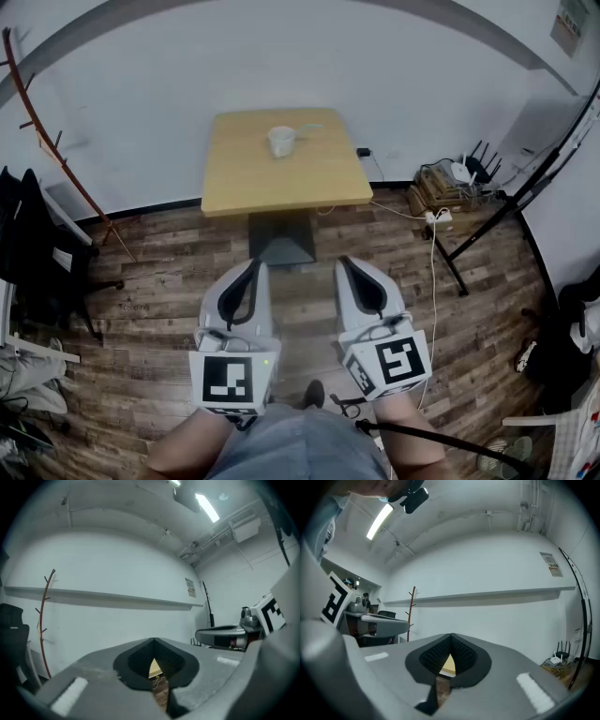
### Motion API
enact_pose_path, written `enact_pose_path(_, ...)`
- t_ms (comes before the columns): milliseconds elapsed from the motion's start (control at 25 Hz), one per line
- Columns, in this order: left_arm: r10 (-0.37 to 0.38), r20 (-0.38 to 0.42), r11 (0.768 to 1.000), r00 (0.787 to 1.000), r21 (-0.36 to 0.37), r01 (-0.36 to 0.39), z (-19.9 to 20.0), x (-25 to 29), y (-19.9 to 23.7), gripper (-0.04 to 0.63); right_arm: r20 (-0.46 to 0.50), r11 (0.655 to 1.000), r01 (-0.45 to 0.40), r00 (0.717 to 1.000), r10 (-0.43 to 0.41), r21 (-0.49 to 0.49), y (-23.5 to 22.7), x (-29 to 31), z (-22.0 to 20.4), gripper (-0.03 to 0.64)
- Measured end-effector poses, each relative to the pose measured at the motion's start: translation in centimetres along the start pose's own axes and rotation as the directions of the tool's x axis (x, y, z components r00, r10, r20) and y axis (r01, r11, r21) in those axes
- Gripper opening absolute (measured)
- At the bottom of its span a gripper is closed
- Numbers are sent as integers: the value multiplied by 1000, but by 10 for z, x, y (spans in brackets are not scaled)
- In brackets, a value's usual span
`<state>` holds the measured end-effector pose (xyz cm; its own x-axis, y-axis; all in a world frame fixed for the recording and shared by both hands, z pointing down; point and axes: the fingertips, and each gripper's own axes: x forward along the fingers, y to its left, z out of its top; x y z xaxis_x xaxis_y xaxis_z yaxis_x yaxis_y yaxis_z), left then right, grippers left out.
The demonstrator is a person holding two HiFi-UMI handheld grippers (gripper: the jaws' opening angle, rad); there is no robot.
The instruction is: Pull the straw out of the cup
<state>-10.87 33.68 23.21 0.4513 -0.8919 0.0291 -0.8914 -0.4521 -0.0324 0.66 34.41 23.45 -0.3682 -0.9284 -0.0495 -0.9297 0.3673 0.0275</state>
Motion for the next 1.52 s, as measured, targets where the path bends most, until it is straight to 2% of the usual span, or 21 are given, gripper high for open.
enact_pose_path(440,-4,0,1000,1000,15,4,1,18,-36,18,-1,999,11,1000,-11,30,-33,-24,-8,5)
enact_pose_path(600,1,8,1000,1000,28,-1,3,27,-55,18,28,999,-5,1000,4,54,-52,-35,-7,6)
enact_pose_path(920,26,2,1000,1000,15,-26,2,37,-86,18,5,998,-35,999,35,44,-80,-44,-13,6)
enact_pose_path(1080,51,10,999,999,2,-51,1,42,-89,18,-7,998,-61,998,61,34,-85,-41,-16,6)
enact_pose_path(1240,62,12,998,998,20,-62,-1,44,-89,18,-20,996,-79,997,80,36,-87,-35,-18,6)
enact_pose_path(1520,94,-11,995,995,-12,-94,-8,63,-71,18,-61,993,-106,992,110,60,-88,-6,-37,6)
